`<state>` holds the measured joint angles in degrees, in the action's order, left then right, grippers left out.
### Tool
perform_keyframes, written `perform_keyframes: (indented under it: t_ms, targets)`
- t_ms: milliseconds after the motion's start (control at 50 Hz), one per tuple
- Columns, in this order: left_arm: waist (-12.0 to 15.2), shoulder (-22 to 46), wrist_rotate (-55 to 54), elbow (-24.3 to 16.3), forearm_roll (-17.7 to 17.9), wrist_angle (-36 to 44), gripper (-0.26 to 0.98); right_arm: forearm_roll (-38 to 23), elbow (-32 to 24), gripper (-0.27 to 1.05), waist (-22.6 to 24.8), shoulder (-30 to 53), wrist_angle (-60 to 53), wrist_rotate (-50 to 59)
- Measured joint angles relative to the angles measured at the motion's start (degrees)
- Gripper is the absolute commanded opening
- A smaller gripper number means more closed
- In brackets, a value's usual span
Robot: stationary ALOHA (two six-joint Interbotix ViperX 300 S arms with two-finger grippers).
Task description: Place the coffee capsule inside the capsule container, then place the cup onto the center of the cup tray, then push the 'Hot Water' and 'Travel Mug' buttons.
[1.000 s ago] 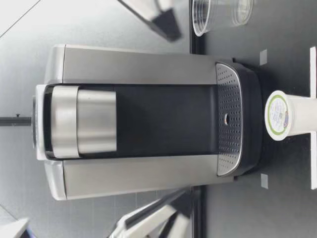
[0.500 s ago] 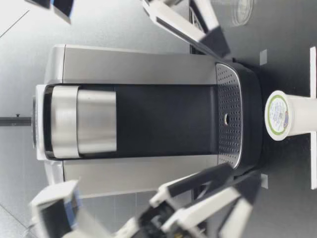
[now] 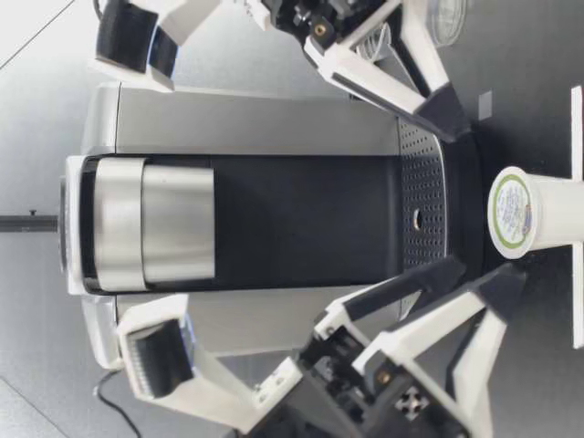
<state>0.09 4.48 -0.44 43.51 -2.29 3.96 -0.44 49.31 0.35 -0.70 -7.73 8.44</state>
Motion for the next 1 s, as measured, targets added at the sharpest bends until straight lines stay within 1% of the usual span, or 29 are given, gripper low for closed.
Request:
perform_keyframes:
  t_ms: [160, 820, 1000]
  targets:
    - [0.18, 1.76, 1.67, -0.35, 0.0, 0.79, 0.79, 0.0, -0.53, 0.06, 0.0, 1.32, 0.0, -0.18]
    - [0.09, 6.77, 3.34, -5.19, 0.0, 0.97, 0.79, -0.09, -2.55, 0.06, 0.0, 5.01, 0.0, -0.35]
    - [0.18, 7.56, 3.78, -5.98, 0.0, 0.97, 0.79, -0.09, -2.99, 0.06, 0.0, 5.54, 0.0, -0.35]
